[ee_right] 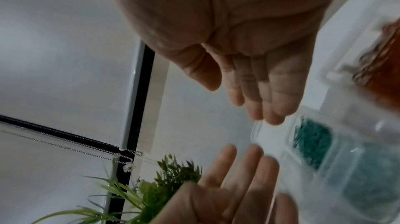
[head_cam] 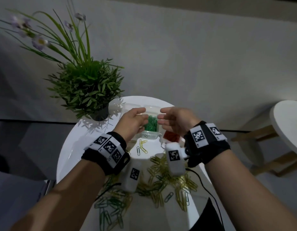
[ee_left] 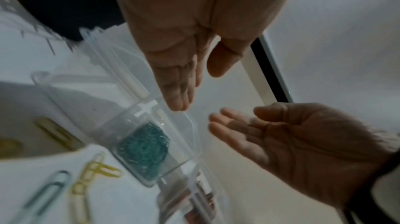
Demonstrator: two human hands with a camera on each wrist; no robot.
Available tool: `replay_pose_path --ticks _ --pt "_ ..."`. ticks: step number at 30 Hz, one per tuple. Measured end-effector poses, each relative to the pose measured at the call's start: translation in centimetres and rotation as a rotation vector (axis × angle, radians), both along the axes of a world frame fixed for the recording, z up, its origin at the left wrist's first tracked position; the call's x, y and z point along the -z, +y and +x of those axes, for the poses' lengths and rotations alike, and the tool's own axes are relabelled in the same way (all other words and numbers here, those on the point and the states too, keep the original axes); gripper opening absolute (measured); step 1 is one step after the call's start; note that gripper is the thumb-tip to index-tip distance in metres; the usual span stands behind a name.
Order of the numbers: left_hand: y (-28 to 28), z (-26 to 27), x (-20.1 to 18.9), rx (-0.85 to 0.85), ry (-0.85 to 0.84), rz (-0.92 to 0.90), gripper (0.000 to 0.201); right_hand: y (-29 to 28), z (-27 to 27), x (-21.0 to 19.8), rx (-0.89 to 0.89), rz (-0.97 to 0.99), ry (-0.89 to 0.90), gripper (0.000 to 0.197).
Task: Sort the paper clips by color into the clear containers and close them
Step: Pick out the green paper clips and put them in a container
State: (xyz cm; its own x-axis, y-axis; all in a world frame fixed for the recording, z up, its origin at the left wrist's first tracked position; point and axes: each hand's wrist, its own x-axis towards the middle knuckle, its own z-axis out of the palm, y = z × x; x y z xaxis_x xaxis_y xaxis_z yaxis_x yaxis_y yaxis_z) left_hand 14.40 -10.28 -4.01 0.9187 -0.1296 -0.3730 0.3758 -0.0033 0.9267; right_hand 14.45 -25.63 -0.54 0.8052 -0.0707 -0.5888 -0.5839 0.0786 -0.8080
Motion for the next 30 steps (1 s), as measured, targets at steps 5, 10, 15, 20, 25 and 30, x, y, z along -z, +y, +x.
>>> replay_pose_path --ticks 5,10,15,20,25,30 --pt "1.2 -4.6 2.2 0.289 -0.217 0.484 0.012 -3.6 -6.8 1.7 -0.133 -0.366 -0.132 0.011" --pt "0.6 -8.4 3.5 0.695 -0.225 0.906 0.013 -4.7 -11.1 5.9 -0.401 -0.720 -0.127 0.023" --pt "1.6 -9.6 3.9 0.786 -0.249 1.109 0.017 -3.1 -12.4 6.8 -0.593 -0.849 -0.175 0.022" --pt "2.1 -10.2 3.7 0.742 -0.361 1.097 0.008 -1.9 -12.1 7.1 -0.630 -0.919 -0.236 0.018" --pt "0.5 -11.6 4.5 0.725 -0.450 1.103 0.011 -0.2 -12.6 7.7 -0.745 -0.951 -0.206 0.016" --pt "0.4 -10.9 4.7 0.672 -0.491 1.170 0.007 0.2 -12.0 7.8 -0.760 -0.981 -0.261 0.017"
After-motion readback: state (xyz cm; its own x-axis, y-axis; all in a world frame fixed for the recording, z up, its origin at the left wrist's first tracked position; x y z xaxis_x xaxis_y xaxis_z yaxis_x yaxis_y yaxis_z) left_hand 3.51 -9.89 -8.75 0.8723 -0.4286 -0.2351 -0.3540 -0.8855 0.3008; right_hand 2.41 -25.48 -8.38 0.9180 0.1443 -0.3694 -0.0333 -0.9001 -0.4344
